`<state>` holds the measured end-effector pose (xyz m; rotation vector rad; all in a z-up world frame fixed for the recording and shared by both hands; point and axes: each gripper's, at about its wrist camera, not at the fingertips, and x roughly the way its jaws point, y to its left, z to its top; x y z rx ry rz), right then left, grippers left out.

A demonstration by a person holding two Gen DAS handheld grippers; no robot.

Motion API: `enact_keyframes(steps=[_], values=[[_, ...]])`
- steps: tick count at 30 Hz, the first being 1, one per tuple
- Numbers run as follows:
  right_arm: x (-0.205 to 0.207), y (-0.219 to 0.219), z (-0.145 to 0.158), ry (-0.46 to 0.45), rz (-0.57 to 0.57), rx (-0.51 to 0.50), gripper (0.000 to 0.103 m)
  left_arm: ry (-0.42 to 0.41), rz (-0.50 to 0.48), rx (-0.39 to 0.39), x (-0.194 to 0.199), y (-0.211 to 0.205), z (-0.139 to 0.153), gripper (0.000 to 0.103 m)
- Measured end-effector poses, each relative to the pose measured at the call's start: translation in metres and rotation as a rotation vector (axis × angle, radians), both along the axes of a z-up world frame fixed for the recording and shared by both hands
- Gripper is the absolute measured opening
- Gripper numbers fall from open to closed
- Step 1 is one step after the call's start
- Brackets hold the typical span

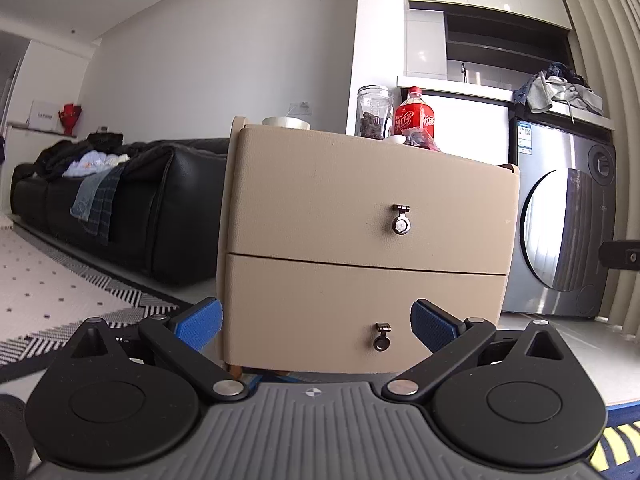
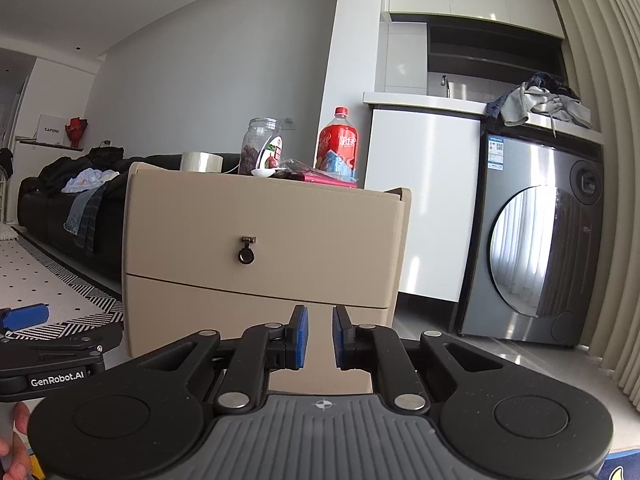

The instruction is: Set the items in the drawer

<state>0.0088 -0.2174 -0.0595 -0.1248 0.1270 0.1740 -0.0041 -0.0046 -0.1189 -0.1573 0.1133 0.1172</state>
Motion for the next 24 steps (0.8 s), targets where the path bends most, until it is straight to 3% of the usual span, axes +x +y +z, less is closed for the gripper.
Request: enact_keyframes(steps=[5, 12, 24], values=[[0.002, 0.004, -0.009, 0.008, 0.002, -0.012, 0.015, 0.015, 0.047, 0.05, -0.003, -0.002, -0.001, 0.103], [0.009, 0.009, -0.018, 0.0, -0.01, -0.04, 0.016, 0.001, 0.028, 0.078, -0.008, -0.007, 0.005, 0.103], [0.019, 0.027, -0.028, -0.025, -0.017, -0.067, 0.019, 0.014, 0.018, 0.081, -0.008, -0.008, 0.008, 0.103]])
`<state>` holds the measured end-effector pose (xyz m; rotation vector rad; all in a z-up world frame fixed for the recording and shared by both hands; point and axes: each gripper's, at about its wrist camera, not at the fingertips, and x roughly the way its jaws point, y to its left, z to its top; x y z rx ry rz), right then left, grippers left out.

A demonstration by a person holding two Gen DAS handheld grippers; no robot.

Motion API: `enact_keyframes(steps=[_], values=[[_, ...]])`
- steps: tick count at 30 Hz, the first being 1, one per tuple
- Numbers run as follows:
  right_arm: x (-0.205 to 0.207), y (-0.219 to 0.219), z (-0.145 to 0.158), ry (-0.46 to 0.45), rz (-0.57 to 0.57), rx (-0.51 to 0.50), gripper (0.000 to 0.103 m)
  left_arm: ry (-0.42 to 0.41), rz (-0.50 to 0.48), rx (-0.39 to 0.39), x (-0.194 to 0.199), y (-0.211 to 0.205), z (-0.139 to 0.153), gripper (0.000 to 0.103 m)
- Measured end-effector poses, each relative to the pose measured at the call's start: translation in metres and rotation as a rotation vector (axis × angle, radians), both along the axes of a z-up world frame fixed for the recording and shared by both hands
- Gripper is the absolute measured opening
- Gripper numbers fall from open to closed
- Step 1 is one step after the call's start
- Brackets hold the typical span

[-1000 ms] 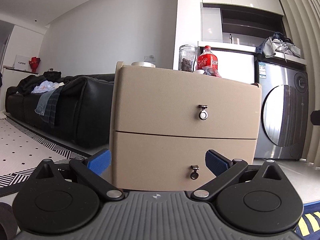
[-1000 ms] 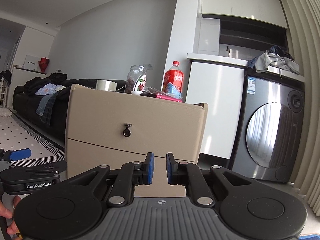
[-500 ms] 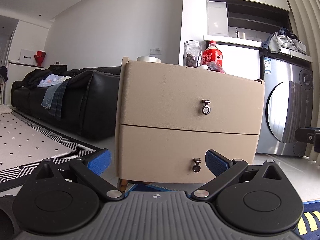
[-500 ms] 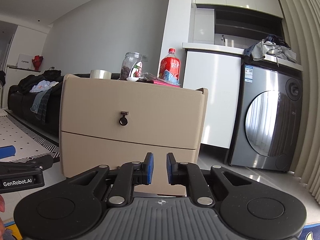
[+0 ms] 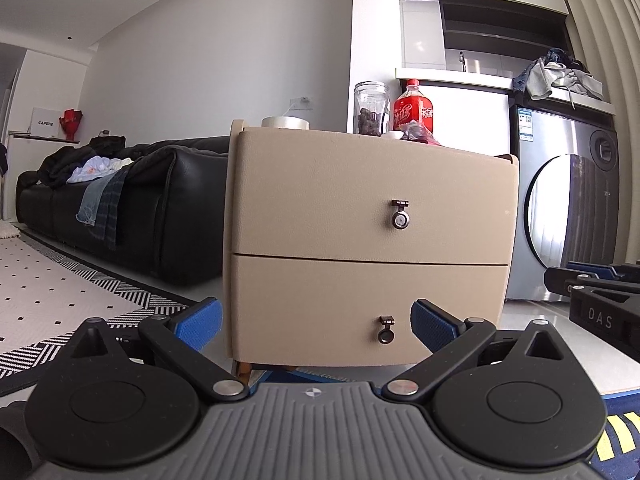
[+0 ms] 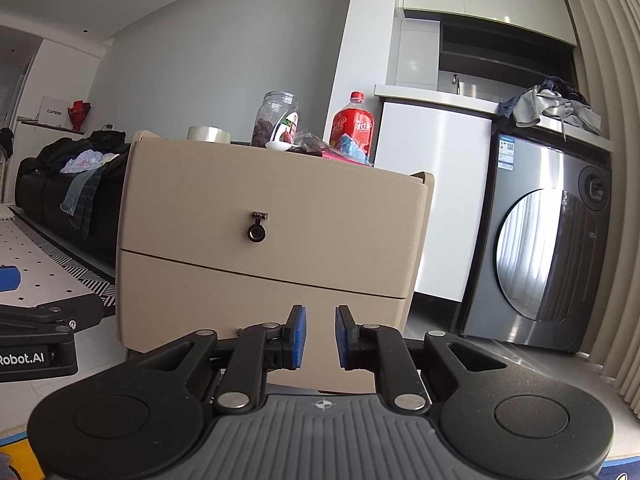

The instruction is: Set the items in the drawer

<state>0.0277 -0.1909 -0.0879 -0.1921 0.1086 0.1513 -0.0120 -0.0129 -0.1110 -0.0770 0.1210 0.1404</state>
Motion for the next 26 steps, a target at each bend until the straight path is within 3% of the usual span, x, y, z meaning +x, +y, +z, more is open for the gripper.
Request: enact_keyframes(steps=[16, 26], values=[[0.0034, 0.0075, -0.0078, 0.005, -0.003, 0.007, 0.02, -0.009, 0.004, -0.009, -0.0019, 0.0023, 0.002, 0.103], [0.0051, 0.0, -0.0078, 0.057, -0.001, 0.081, 0.021, 0.0, 0.005, -0.007, -0.0012, 0.0026, -0.0002, 0.103]])
